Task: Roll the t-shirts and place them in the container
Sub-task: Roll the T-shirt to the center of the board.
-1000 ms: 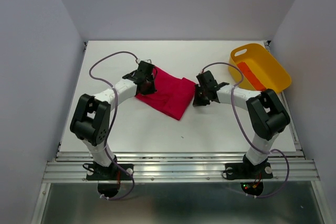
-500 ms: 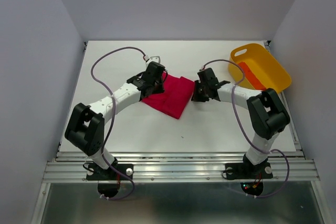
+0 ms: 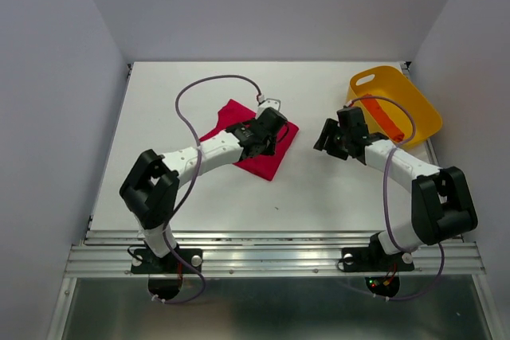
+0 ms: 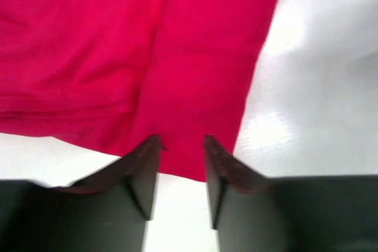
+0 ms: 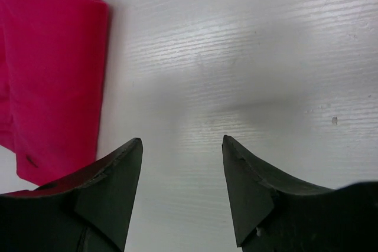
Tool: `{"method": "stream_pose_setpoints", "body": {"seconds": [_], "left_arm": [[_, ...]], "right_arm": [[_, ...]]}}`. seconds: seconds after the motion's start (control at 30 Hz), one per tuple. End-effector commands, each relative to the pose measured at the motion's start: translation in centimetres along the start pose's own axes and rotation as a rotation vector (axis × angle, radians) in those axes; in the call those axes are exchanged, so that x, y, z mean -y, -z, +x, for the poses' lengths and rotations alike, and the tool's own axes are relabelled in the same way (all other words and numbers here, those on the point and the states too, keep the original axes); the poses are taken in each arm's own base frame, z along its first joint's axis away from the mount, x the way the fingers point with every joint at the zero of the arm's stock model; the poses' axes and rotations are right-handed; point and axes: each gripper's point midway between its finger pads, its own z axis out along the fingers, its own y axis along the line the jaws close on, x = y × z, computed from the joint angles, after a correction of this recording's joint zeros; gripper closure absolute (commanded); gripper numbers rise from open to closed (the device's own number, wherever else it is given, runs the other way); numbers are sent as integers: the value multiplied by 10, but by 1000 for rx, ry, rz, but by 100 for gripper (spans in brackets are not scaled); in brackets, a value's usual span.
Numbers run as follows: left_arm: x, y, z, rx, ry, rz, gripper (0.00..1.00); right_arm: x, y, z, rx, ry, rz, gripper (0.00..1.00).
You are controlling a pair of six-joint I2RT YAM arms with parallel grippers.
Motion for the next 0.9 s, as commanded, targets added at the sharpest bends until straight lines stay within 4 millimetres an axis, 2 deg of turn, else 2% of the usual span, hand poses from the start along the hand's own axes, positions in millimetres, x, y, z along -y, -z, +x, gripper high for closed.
{"method": "stream_pose_setpoints", "body": {"seconds": [0.0,0.03,0.1,0.2,0.23,0.5,0.6,0.7,0.87], "left_arm": [[19,1,14,-25,-88,-15,50],[23,0,16,-30,-97,-13,42],[33,-2,25,-46,-124,-2,35],[43,-5,34,-58,-154,1,14],[44,-5,36,-60,-164,-1,11],[44,-26,62,-115,-249,-73,11],[43,-31,67,-124,-265,-87,14],[37,-38,70,-127,-283,-131,18],[33,-51,73,-135,-303,-174,33]], "right_arm": [[-3,7,-2,21,-15,-14,37],[-4,8,-2,21,-15,-16,36],[-3,7,0,15,-17,-17,35],[-4,7,2,6,-17,-22,35],[-5,7,1,9,-18,-24,35],[-6,9,0,14,-17,-31,34],[-5,9,1,12,-18,-28,34],[-4,9,2,9,-20,-28,34],[-8,9,8,-17,-21,-55,34]]}}
